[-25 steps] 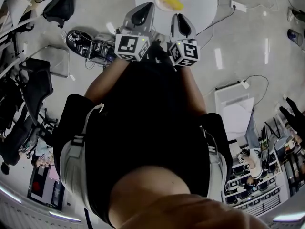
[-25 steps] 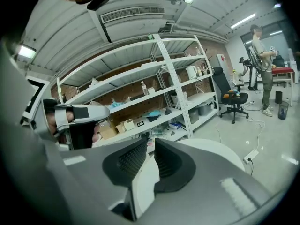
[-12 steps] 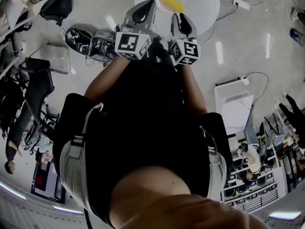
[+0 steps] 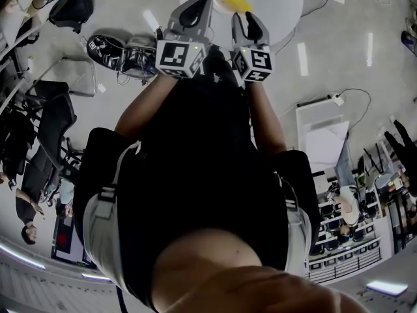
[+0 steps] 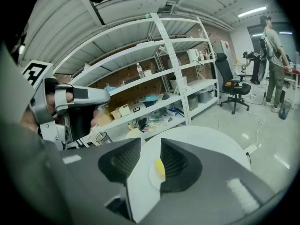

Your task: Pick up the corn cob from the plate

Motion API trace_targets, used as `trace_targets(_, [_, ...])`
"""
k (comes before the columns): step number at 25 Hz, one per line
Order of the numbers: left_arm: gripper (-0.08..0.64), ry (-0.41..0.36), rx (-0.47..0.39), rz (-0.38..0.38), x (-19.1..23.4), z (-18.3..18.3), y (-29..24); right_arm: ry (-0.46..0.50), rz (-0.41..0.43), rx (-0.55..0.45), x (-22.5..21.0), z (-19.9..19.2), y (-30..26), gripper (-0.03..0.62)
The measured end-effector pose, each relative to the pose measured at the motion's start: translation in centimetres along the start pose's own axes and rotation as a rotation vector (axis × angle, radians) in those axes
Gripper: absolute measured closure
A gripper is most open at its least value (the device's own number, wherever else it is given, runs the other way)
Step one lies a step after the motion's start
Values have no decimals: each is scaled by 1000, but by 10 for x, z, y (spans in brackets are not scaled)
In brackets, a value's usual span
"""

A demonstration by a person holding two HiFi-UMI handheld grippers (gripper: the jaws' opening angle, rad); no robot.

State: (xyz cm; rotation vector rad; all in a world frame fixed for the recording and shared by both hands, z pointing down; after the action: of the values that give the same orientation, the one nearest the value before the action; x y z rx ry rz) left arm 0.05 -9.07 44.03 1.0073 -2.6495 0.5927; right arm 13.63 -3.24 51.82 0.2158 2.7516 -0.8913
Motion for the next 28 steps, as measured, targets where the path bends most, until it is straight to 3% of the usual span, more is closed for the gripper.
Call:
trace_targets(18, [554,35,54,-11,25,-21,-25,23,12,128,-13,-36,-53,417])
trace_targets(28, [554,59,80,-28,34,-34,-31,53,3,213,-20,-58,-72,367])
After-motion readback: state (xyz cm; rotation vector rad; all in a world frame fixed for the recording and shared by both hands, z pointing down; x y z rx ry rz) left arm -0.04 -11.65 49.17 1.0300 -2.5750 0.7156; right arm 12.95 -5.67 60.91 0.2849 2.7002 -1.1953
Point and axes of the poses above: the fingertips, and each gripper's own axes: y backward along the fingers, x to its left, z out of its top, the point moved 5 cm from there along y, backward along the fingers, and after that the axes turned 7 degrees about -z, right-handed, at the moved point
